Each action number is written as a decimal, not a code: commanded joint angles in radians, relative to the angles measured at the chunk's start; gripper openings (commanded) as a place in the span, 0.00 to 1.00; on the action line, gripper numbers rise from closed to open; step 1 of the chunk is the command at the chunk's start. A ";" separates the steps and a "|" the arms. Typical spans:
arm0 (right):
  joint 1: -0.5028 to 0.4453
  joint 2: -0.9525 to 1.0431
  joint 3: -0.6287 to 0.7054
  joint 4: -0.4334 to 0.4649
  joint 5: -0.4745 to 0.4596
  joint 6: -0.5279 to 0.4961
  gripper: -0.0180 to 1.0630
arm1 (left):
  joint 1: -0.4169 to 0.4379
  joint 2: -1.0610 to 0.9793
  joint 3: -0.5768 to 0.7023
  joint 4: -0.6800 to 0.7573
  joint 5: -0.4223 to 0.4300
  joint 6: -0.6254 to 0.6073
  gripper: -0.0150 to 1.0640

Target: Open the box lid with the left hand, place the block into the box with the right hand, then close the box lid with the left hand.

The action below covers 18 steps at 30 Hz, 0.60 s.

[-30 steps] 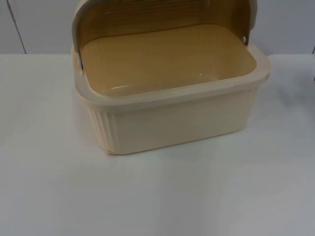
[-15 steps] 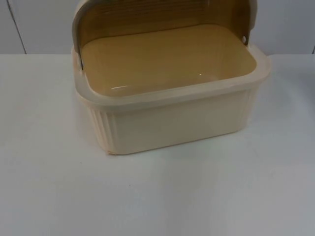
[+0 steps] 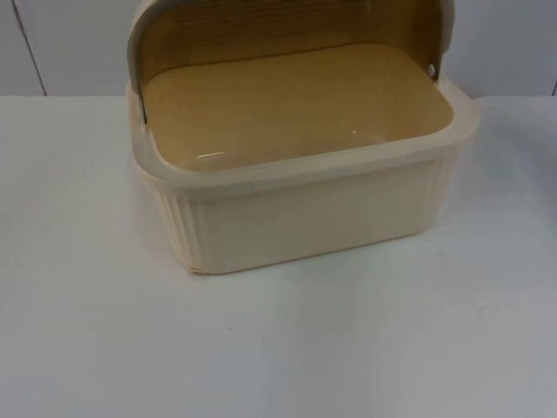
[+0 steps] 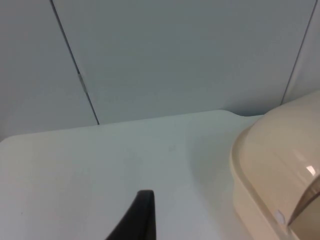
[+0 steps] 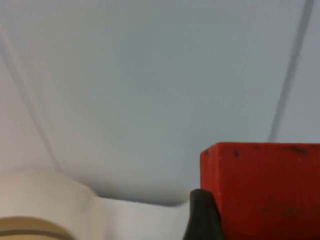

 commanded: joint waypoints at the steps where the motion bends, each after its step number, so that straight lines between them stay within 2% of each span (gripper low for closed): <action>1: 0.075 -0.040 0.016 -0.011 -0.013 -0.010 0.02 | -0.001 -0.002 -0.005 -0.001 -0.003 0.000 0.97; 3: 0.170 -0.050 0.046 -0.013 -0.048 -0.010 0.02 | -0.001 -0.002 -0.005 -0.001 -0.003 0.000 0.97; 4: 0.170 -0.050 0.046 -0.013 -0.048 -0.010 0.02 | -0.001 -0.002 -0.005 -0.001 -0.003 0.000 0.97; 5: 0.224 -0.050 0.060 -0.013 -0.066 -0.008 0.02 | -0.001 -0.002 -0.005 -0.001 -0.003 0.000 0.97; 8: 0.377 -0.027 0.127 -0.016 -0.181 -0.004 0.02 | -0.001 -0.002 -0.005 0.001 -0.005 0.000 0.97; 9: 0.377 -0.027 0.127 -0.016 -0.181 -0.004 0.02 | -0.001 -0.002 -0.005 0.001 -0.005 0.000 0.97; 10: 0.446 -0.014 0.159 -0.045 -0.242 -0.004 0.02 | -0.001 -0.002 -0.005 0.001 -0.005 0.000 0.97; 11: 0.475 -0.007 0.182 -0.062 -0.286 -0.004 0.02 | -0.001 -0.002 -0.005 0.001 -0.005 0.000 0.97; 15: 0.528 0.006 0.244 -0.058 -0.381 -0.004 0.02 | -0.001 -0.002 -0.005 0.001 -0.005 0.000 0.97; 18: 0.528 0.015 0.302 -0.056 -0.476 0.025 0.02 | -0.001 -0.002 -0.005 0.001 -0.003 0.000 0.97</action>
